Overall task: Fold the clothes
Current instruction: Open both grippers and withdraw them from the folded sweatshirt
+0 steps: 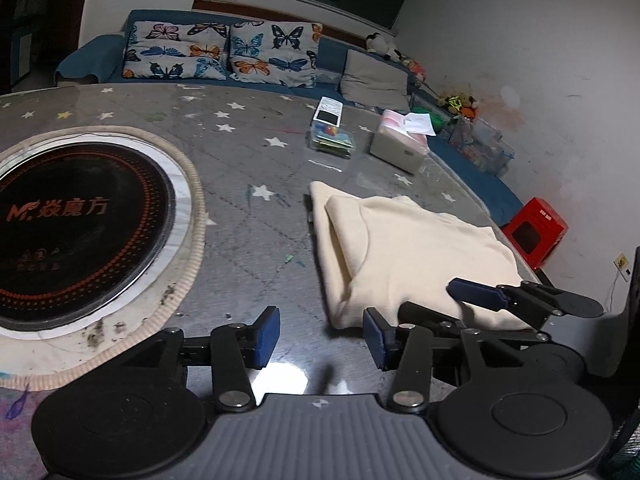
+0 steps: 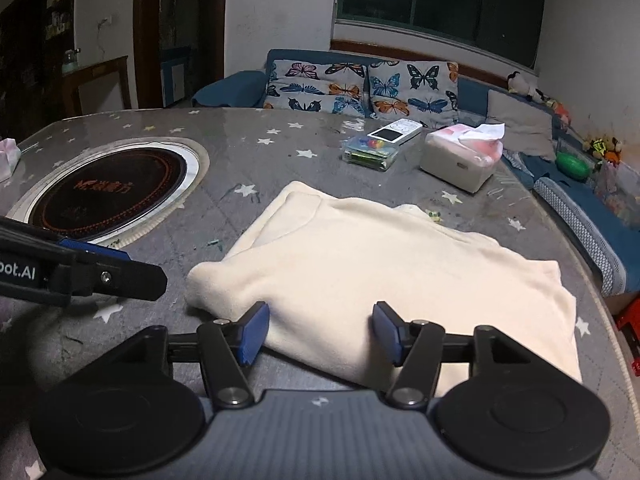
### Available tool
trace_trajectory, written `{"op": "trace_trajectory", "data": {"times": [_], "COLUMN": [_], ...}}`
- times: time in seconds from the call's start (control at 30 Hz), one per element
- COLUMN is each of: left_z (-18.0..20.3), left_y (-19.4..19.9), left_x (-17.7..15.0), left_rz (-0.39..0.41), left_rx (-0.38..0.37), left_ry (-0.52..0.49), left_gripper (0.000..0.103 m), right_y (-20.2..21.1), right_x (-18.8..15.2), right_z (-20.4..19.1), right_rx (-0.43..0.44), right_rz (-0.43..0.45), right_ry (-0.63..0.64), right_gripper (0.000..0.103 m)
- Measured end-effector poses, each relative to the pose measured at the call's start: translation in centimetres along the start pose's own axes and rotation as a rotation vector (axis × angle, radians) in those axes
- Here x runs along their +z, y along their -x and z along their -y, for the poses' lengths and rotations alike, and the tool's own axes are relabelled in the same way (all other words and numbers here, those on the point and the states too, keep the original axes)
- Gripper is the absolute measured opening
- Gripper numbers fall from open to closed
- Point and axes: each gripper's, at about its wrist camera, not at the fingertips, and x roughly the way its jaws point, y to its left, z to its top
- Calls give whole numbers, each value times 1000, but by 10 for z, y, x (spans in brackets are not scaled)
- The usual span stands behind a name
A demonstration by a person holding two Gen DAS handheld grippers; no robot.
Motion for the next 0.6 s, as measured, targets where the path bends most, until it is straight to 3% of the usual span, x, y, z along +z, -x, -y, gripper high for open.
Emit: {"op": "trace_trajectory", "data": {"times": [0.6], "left_z": [10], "left_y": [6], "left_x": [-10], "left_rz": [-4], "left_rx": [32], "left_ry": [-41], "left_gripper": [75], "right_y": [28], "right_x": [-9], "right_z": [-3], "right_rx": [0], "right_rz": [2], "right_ry": [-48], "right_gripper": [83]}}
